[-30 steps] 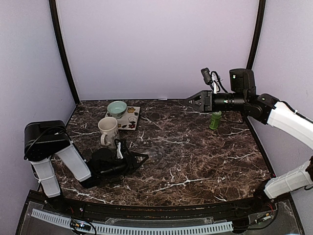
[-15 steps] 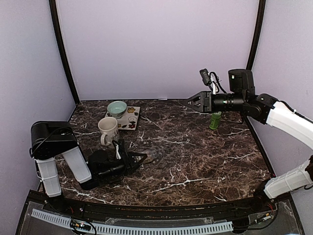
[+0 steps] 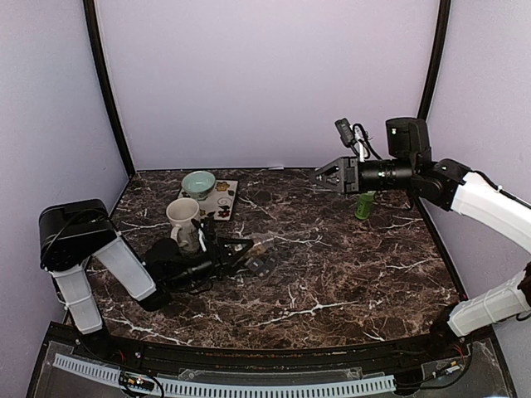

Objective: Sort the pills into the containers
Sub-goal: Pour the pill into the compartment of the pill container, then screw the lid of the pill bottle onto the pill bottle.

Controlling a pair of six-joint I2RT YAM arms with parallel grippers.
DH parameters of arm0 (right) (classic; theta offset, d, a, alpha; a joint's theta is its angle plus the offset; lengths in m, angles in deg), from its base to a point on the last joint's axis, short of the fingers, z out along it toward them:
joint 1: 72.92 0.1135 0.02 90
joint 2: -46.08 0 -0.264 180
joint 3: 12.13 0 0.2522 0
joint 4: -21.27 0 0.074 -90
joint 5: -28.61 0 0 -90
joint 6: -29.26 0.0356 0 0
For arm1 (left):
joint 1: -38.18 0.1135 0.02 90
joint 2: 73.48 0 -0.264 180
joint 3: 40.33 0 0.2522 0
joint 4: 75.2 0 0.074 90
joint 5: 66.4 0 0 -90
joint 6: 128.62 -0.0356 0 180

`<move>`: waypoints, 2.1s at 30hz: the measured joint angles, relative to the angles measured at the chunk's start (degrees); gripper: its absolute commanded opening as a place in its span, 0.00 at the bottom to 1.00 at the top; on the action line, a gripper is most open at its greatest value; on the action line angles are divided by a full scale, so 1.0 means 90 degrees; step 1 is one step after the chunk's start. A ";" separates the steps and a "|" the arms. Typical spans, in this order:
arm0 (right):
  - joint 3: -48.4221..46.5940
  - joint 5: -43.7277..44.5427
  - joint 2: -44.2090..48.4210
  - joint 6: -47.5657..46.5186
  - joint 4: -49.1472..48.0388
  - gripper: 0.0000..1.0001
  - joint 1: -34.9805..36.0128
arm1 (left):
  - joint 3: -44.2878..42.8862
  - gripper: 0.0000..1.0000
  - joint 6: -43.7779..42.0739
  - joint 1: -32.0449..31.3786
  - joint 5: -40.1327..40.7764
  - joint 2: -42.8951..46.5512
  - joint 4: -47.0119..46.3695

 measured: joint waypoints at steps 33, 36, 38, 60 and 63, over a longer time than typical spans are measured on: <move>-0.2096 -0.0138 -0.1506 0.0143 0.0253 0.36 0.1260 | -0.1574 0.00 0.0357 0.1263 -0.1977 0.3009 0.2178; -0.2188 -0.0158 -0.1613 0.0163 0.0238 0.36 0.1290 | -0.1659 0.00 0.0408 0.1307 -0.2132 0.3011 0.2222; -0.2242 -0.0172 -0.1678 0.0187 0.0228 0.36 0.1302 | -0.1668 0.00 0.0461 0.1338 -0.2251 0.3026 0.2232; -0.2693 -0.0391 -0.2055 0.0391 0.0032 0.37 0.1350 | -0.1987 0.00 0.0952 0.1552 -0.3021 0.3028 0.2166; -0.2713 -0.0464 -0.2062 0.0415 0.0007 0.37 0.1358 | -0.2028 0.00 0.0991 0.1562 -0.3099 0.3028 0.2164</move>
